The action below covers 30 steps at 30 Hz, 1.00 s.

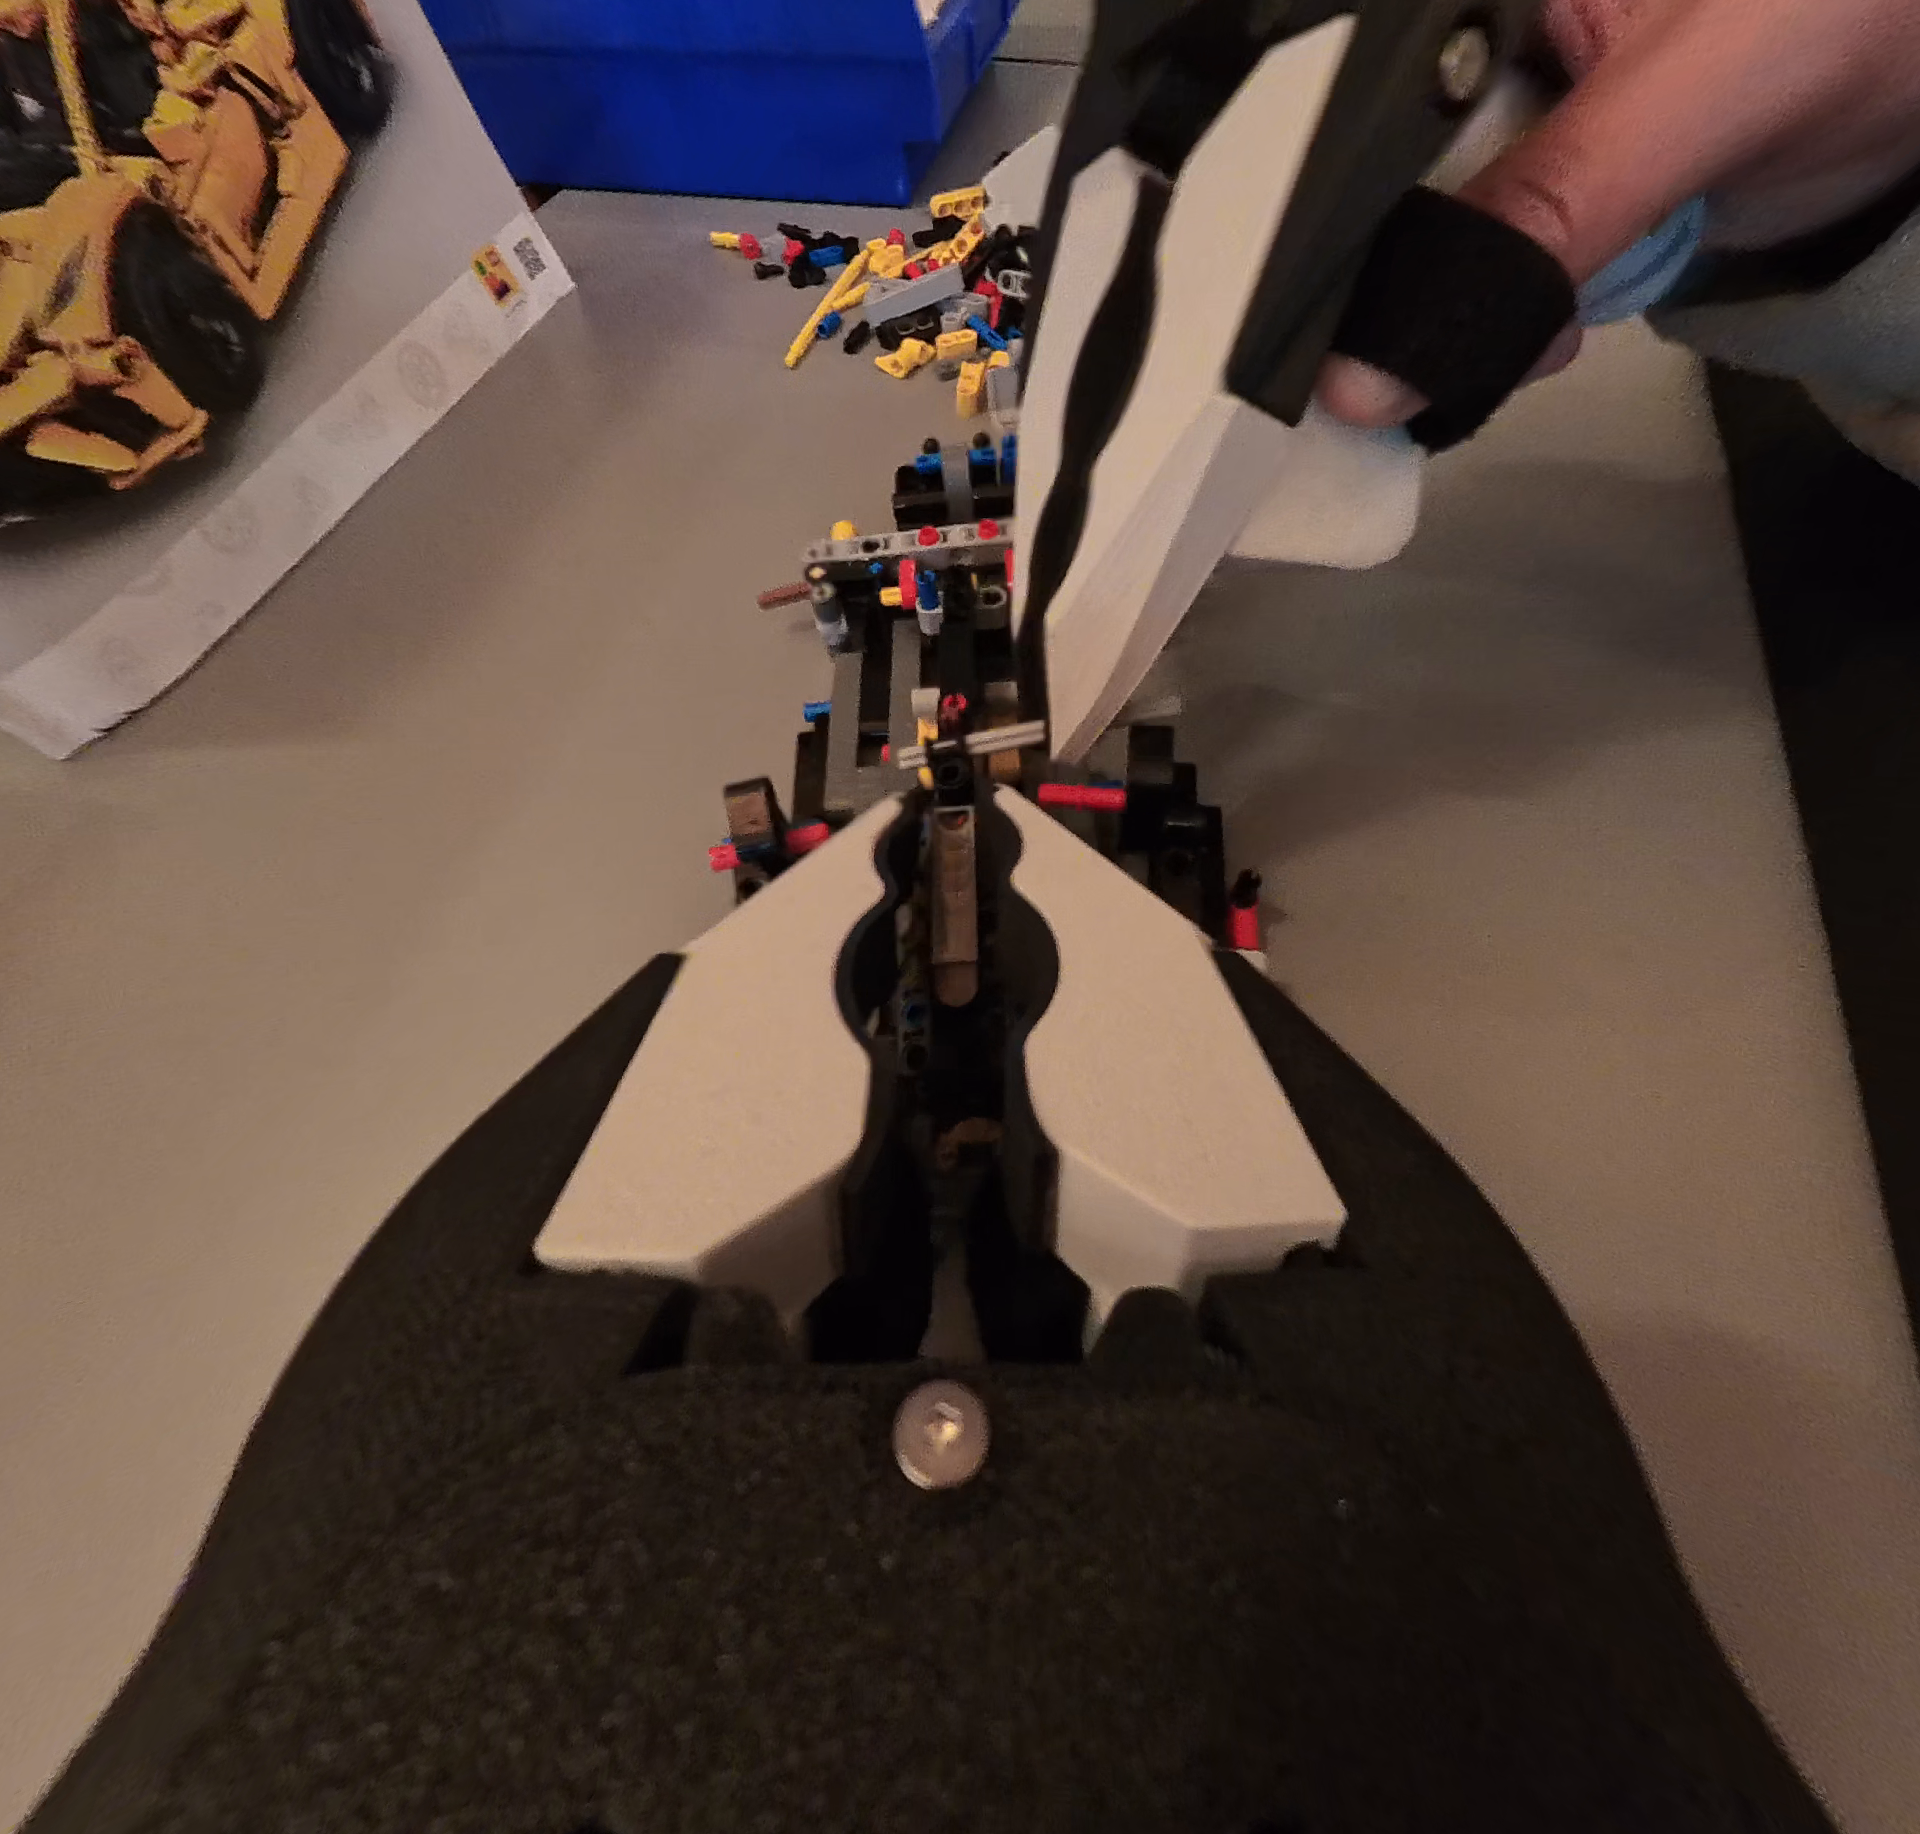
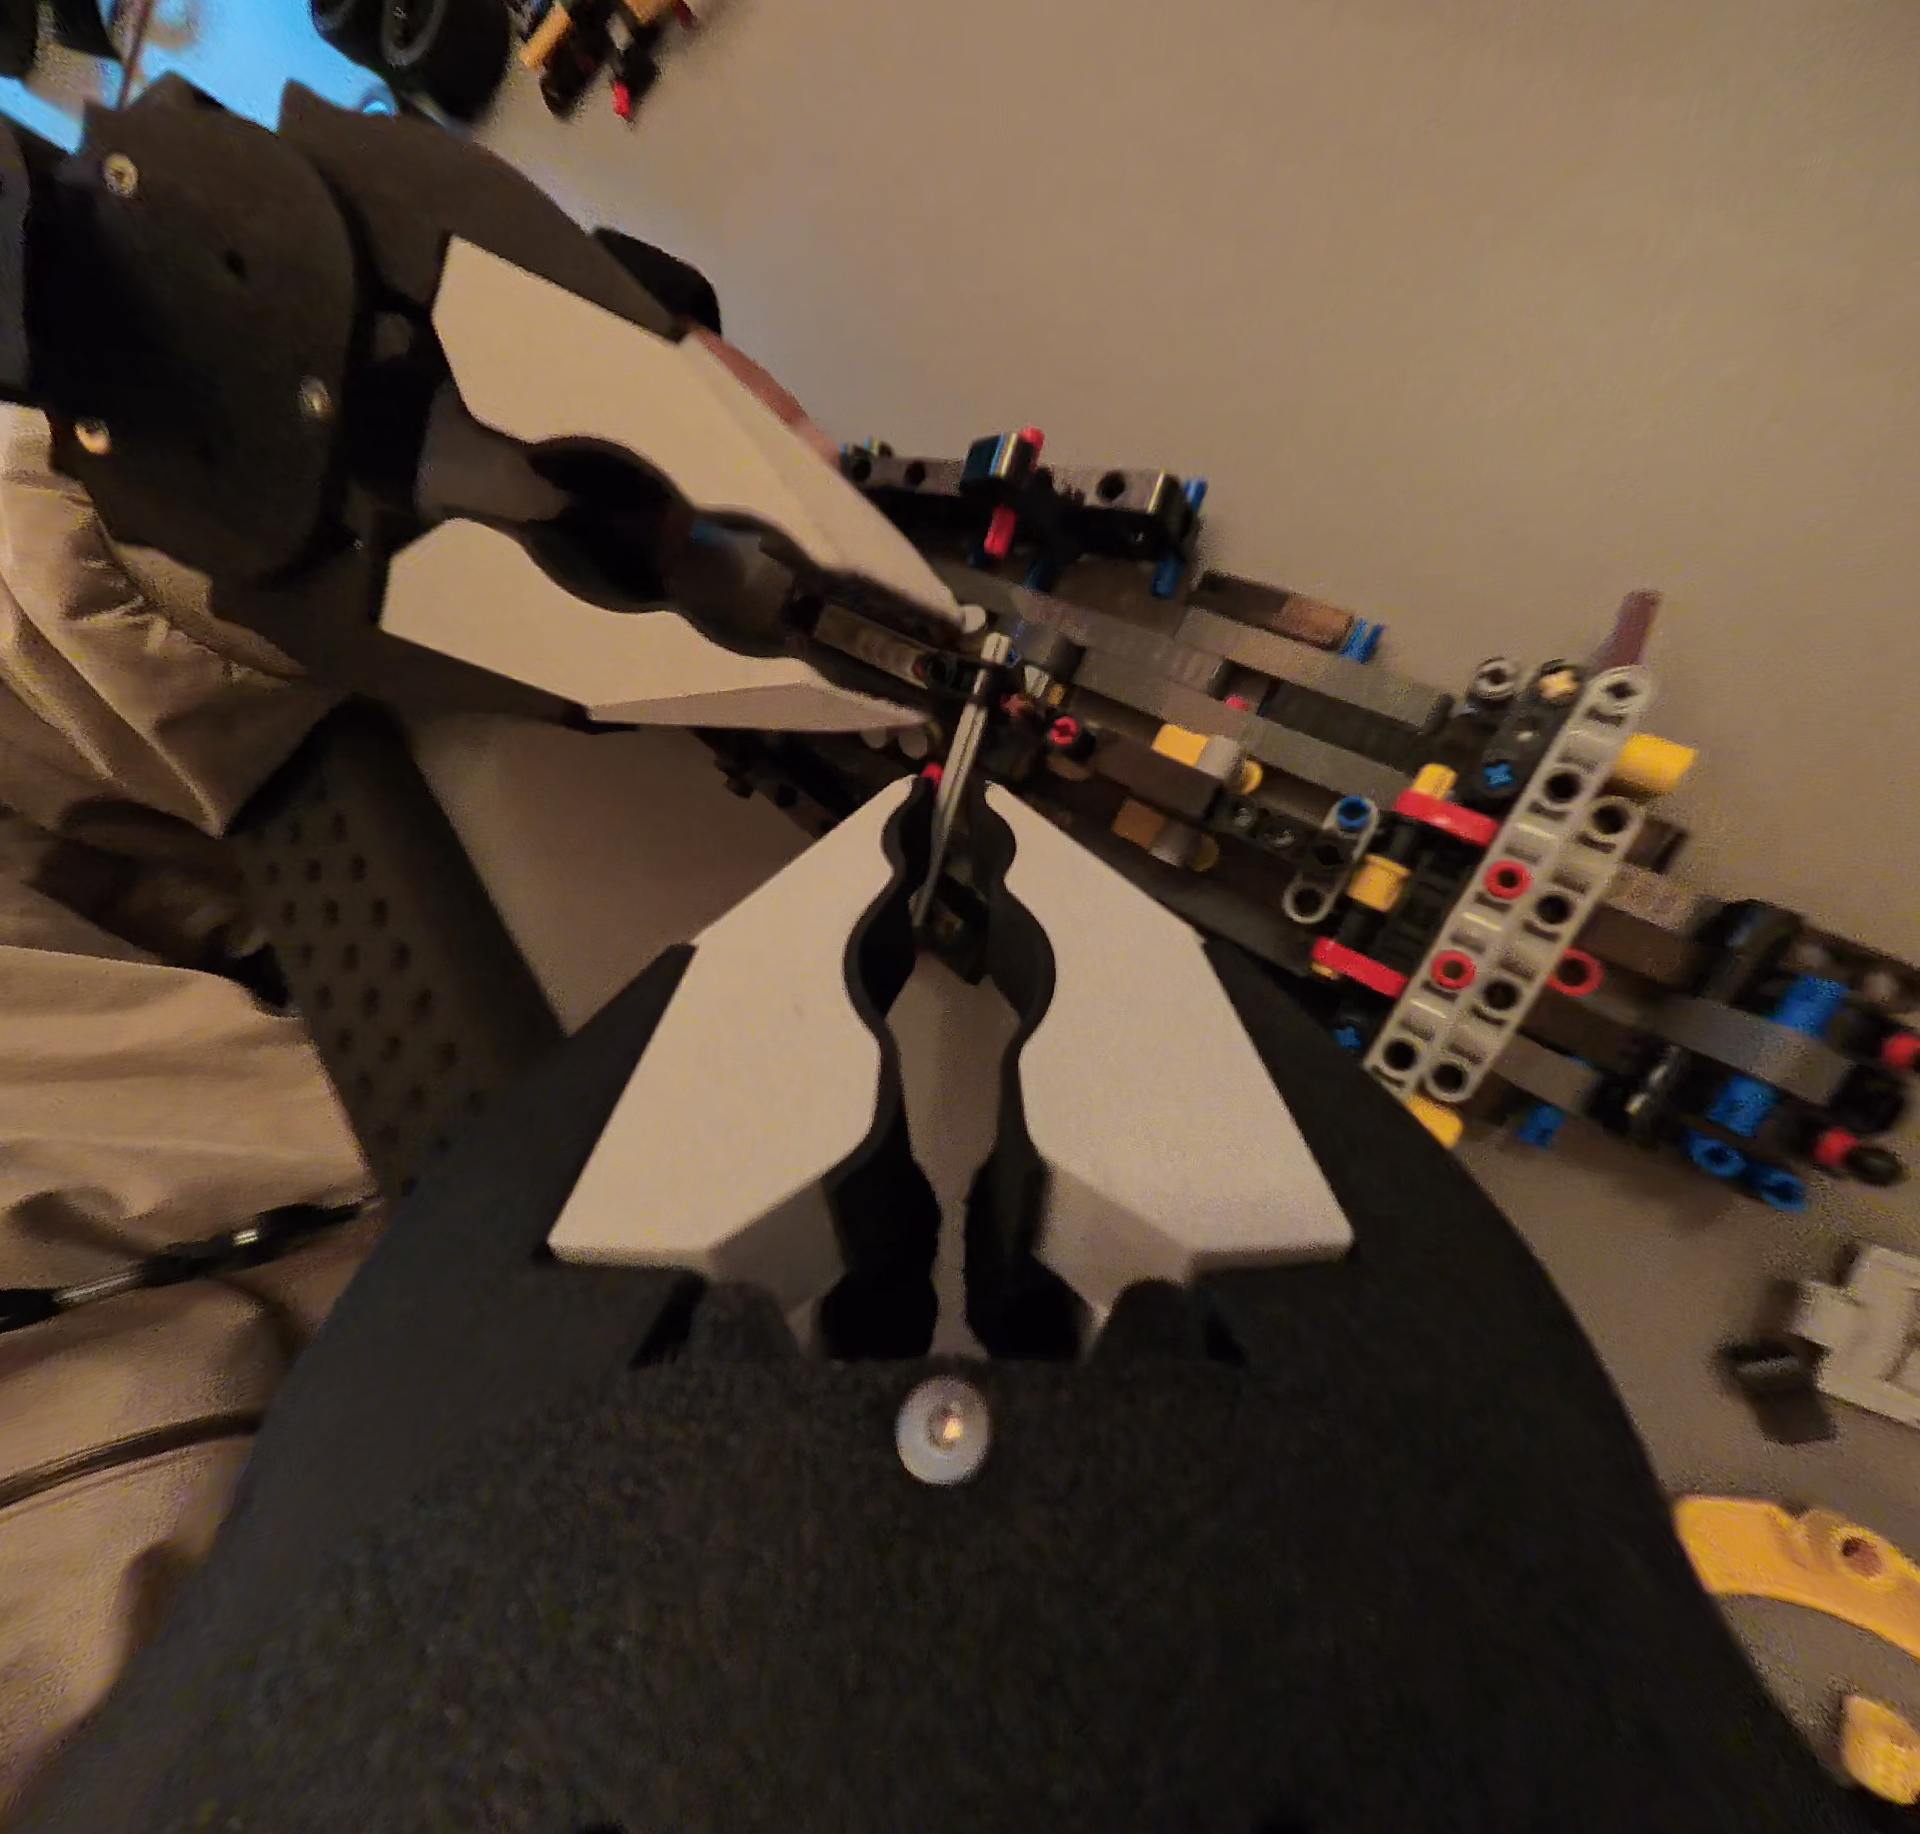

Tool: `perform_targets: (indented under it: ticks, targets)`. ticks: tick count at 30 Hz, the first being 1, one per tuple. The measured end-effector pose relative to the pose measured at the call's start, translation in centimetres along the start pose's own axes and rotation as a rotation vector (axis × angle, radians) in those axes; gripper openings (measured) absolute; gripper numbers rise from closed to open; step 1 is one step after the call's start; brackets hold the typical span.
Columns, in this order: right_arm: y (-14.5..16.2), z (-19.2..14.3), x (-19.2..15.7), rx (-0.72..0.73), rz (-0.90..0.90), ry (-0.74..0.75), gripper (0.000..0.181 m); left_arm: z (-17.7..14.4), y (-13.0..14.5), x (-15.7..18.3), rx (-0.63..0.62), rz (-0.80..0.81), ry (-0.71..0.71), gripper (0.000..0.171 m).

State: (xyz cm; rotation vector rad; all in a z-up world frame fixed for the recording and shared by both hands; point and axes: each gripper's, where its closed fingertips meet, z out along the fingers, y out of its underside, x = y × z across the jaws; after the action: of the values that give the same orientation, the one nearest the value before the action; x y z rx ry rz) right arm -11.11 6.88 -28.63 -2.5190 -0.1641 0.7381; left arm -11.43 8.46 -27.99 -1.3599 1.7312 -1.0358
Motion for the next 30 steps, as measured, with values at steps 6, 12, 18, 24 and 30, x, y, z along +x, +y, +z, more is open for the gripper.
perform_targets:
  ticks: [6, 12, 18, 24, 30]
  targets:
    - [-1.2, -2.5, -3.5, 0.368, -0.303, -0.003, 0.027, -4.9, 1.6, -0.2, -0.005, -0.063, 0.16, 0.026]
    - [2.1, 3.1, -6.1, 0.148, -0.685, 0.094, 0.041, -4.8, 4.3, 0.3, -0.101, -0.033, 0.21, 0.031]
    - [1.9, 5.2, -6.3, -0.083, -0.77, 0.051, 0.034, -4.2, 5.0, 0.6, -0.141, -0.016, 0.189, 0.026]
    - [1.3, 6.6, -6.1, -0.202, -0.864, 0.04, 0.01, -4.2, 5.1, 0.6, -0.143, -0.025, 0.202, 0.023]
    - [2.0, 6.3, -6.2, -0.261, -0.868, -0.016, 0.008, -4.0, 5.1, 1.0, -0.145, -0.003, 0.223, 0.023]
